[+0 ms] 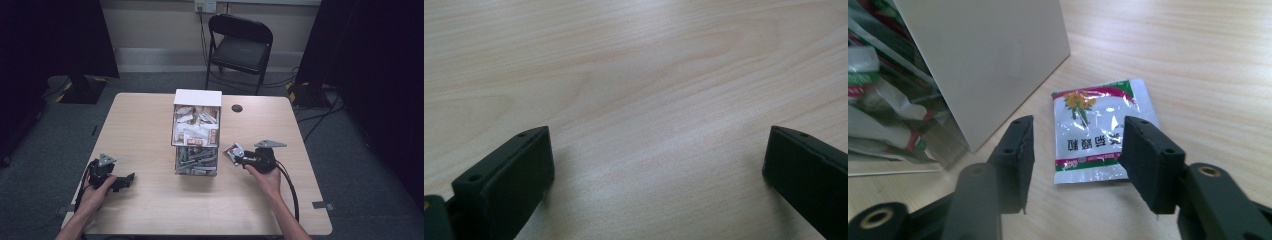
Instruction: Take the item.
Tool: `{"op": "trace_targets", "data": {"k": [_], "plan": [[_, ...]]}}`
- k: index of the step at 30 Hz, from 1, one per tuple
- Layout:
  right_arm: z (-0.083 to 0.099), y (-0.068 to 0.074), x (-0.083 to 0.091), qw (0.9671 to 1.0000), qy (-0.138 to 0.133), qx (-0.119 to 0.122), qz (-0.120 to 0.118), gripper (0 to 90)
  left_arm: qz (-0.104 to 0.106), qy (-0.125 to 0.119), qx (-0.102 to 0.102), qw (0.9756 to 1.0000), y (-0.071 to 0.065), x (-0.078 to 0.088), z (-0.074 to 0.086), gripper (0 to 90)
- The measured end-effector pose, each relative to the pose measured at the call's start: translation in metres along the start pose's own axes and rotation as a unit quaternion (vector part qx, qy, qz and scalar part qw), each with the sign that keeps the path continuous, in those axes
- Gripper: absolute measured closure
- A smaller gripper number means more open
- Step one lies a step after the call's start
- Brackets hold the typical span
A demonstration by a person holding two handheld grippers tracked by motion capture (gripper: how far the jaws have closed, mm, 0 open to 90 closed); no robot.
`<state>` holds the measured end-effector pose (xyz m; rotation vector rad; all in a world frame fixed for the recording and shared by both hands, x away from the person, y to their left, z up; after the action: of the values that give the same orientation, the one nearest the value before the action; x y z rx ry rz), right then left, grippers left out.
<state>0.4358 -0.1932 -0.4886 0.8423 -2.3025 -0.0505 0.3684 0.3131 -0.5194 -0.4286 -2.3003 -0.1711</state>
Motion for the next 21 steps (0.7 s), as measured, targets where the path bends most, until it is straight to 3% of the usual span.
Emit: {"op": "trace_targets", "data": {"k": [12, 21], "plan": [[-0.010, 0.006, 0.032, 0.9997, -0.018, -0.005, 0.018, 24.7, 0.000, 0.000, 0.000, 1.0000, 0.000, 0.000, 0.000, 0.0], [-0.008, 0.010, 0.057, 0.9990, -0.022, -0.010, 0.036, 15.8, 0.000, 0.000, 0.000, 1.0000, 0.000, 0.000, 0.000, 0.0]]}}
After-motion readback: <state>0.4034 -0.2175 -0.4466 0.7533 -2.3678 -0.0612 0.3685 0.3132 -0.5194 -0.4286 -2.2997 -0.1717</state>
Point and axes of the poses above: each handheld gripper's, and its own axes: x roughly backward along the jaws, z roughly out of its underside, y roughly to its left, the point moved 1 cm from there along -x, roughly forward along the jaws, and after that the axes turned 2 degrees about -x, right-handed, at the moved point
